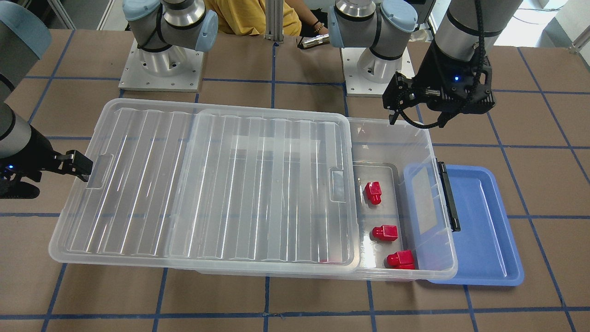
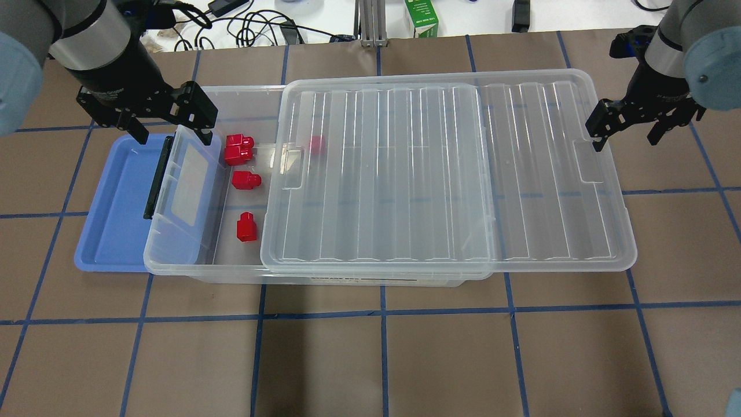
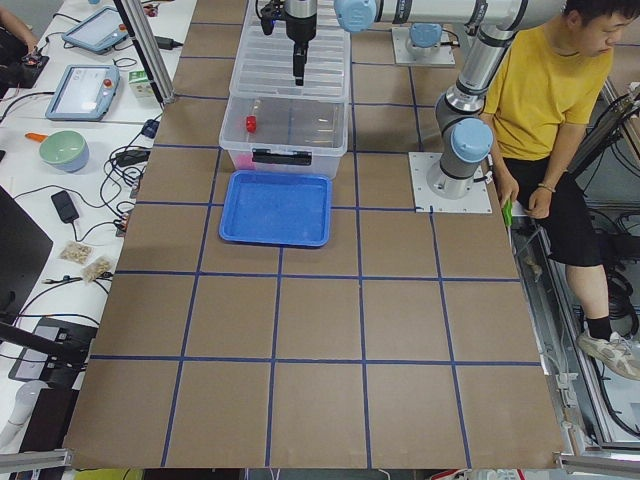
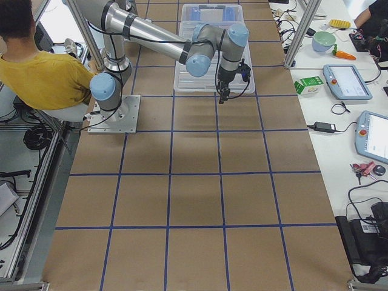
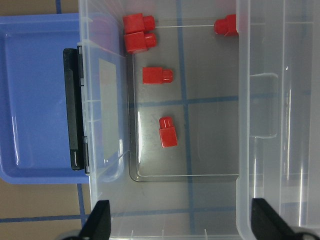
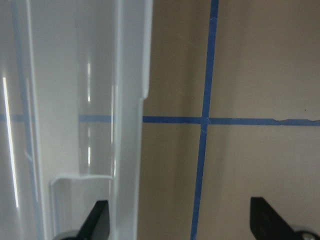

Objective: Place red block in blue tray from box

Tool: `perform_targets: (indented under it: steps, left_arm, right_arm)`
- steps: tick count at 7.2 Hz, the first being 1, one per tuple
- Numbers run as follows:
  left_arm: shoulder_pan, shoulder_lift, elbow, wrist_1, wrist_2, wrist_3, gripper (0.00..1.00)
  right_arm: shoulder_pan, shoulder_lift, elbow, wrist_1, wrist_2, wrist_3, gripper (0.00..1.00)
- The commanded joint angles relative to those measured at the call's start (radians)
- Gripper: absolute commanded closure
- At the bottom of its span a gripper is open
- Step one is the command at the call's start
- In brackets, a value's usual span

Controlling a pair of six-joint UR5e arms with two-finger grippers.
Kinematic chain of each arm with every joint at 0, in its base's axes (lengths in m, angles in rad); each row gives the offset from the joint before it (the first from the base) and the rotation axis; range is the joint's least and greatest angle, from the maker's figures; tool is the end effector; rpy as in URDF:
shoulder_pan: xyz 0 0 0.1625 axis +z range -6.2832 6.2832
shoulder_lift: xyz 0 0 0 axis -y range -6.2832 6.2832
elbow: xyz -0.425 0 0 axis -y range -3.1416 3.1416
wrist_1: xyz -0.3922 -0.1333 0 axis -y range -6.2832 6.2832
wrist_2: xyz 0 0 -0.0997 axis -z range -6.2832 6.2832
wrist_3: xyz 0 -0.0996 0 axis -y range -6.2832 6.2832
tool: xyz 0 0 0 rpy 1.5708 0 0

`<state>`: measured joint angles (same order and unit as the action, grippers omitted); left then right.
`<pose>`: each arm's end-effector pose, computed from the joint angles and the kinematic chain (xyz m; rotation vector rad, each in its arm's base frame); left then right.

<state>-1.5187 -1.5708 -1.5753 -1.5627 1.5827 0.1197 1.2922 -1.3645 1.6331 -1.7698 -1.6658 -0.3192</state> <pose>-0.1063 -0.4985 0.4865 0.1057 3.1276 -0.0040 -0.0343 -0.5703 0.3686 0.0674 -3.0672 -0.1450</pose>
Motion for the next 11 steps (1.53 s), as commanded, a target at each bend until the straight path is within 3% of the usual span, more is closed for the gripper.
perform_targets:
  steps: [1,3,5,11]
  left_arm:
    - [0.002,-0.041,-0.096,0.086,-0.003,0.006,0.0]
    - [0.003,-0.076,-0.268,0.308,-0.001,-0.006,0.0]
    - [0.0,-0.103,-0.363,0.397,-0.003,-0.023,0.0]
    - [0.009,-0.186,-0.385,0.47,-0.035,-0.006,0.0]
  right_arm:
    - [0.007,-0.022,-0.114,0.123,0.056,0.015,0.0]
    - [0.009,-0.027,-0.223,0.275,0.063,0.05,0.0]
    - [0.009,-0.05,-0.239,0.335,0.057,0.051,0.0]
    - [0.05,-0.093,-0.228,0.369,0.06,0.103,0.0]
